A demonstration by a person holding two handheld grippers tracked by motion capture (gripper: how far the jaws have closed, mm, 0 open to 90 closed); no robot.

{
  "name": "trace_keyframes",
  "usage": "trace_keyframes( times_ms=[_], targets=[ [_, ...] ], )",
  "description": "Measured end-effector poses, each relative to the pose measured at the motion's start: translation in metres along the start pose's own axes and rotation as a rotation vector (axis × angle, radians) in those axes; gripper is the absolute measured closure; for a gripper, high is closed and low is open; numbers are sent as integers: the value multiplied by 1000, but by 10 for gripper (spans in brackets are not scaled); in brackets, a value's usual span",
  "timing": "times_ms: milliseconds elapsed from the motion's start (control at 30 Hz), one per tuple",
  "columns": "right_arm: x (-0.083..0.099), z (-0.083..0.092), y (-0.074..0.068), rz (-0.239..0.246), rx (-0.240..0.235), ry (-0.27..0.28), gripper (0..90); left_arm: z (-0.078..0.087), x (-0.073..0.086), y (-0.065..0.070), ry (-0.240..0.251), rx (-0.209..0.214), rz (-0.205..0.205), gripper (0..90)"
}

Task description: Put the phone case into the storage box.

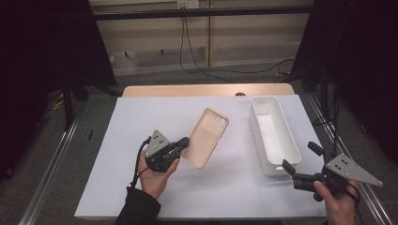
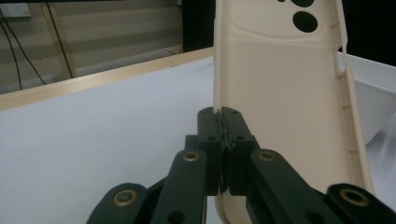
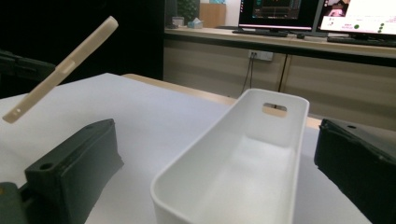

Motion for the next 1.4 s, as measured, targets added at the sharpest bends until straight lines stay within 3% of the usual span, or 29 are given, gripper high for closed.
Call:
trace_keyframes(
  times_ms=[333, 500, 667, 967, 1100, 1233, 1400],
  targets=[
    [-1, -42, -22, -22, -76, -16, 0, -8, 1, 22, 12, 20, -8, 878],
    [-7, -56, -36, -17, -110, -21, 0, -13, 1, 36, 14, 40, -10, 878],
    [-16, -67, -40, -21, -120, -22, 5, -18, -5, 45, 34, 47, -15, 878],
    [-31, -82, -39, -55, -129, 10, 36, -28, -6, 48, 46, 28, -33, 878],
    [-34, -94, -44, -17, -140, -5, 56, -28, -6, 44, 46, 18, -42, 877],
    [-39, -105, -51, -41, -158, 2, 114, -27, -6, 44, 54, 13, -37, 877],
    [-38, -114, -53, -53, -134, -8, 226, -27, -7, 46, 57, 13, -37, 877]
  ],
)
Point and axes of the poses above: each handheld gripper's, and its own axes: z roughly backward along the jaws, x roughly out of its underside, y roughly to its right, the point moved 10 cm from there along -z, roughly forward along the jaws, and after that the axes turned 10 degrees about -x, right-handed, at the moved point
